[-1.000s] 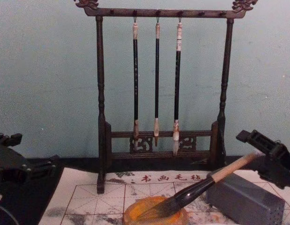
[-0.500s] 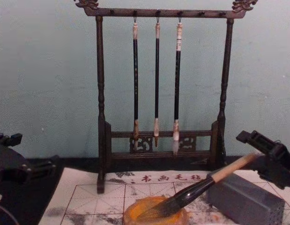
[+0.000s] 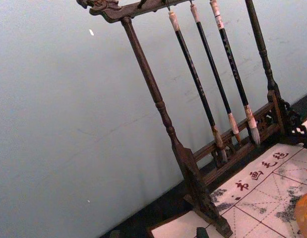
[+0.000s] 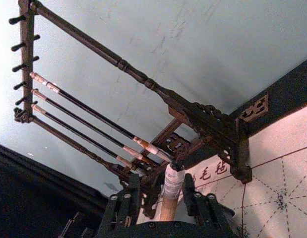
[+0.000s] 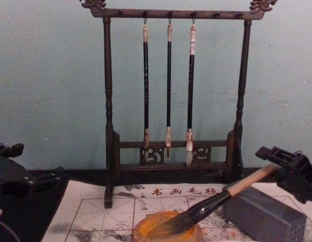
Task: Pick up the brush from the inkstone, write on the paper, then place the brush back to its original position.
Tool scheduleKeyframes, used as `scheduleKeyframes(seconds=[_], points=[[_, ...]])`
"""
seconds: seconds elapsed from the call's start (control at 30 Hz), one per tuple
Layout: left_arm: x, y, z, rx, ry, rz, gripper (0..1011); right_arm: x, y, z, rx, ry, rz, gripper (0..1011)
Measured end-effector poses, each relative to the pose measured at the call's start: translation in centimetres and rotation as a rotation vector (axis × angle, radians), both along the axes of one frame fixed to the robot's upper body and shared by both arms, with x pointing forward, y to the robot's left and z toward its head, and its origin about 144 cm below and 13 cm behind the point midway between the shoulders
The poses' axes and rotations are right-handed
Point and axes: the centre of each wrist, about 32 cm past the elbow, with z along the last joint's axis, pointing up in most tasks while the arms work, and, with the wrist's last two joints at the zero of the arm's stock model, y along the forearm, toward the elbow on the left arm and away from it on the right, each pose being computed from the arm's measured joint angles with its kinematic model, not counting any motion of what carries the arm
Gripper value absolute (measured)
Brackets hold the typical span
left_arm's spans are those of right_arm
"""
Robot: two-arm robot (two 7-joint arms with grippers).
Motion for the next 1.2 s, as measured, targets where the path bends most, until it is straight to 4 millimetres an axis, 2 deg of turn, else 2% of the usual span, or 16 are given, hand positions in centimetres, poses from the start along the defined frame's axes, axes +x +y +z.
scheduleKeyframes(seconds=[0.1,0.13,0.17,0.23,0.33,0.37,0.43,1.2], points=[[0.00,0.00,0.00,0.000,0.000,0.000,1001,0.00,0.00,0.00,0.000,0.000,0.000,499],[0.00,0.00,0.00,0.000,0.000,0.000,1001,0.00,0.00,0.00,0.000,0.000,0.000,437],[0.00,0.00,0.00,0.000,0.000,0.000,1001,0.00,0.00,0.00,0.000,0.000,0.000,437],[0.00,0.00,0.00,0.000,0.000,0.000,1001,0.00,0.00,0.00,0.000,0.000,0.000,341],[0.00,0.00,0.00,0.000,0.000,0.000,1001,0.00,0.00,0.00,0.000,0.000,0.000,273],[0.00,0.00,0.00,0.000,0.000,0.000,1001,0.00,0.00,0.00,0.000,0.000,0.000,216],[0.00,0.00,0.00,0.000,0.000,0.000,1001,0.00,0.00,0.00,0.000,0.000,0.000,187],[0.00,0.00,0.00,0.000,0.000,0.000,1001,0.00,0.00,0.00,0.000,0.000,0.000,177]])
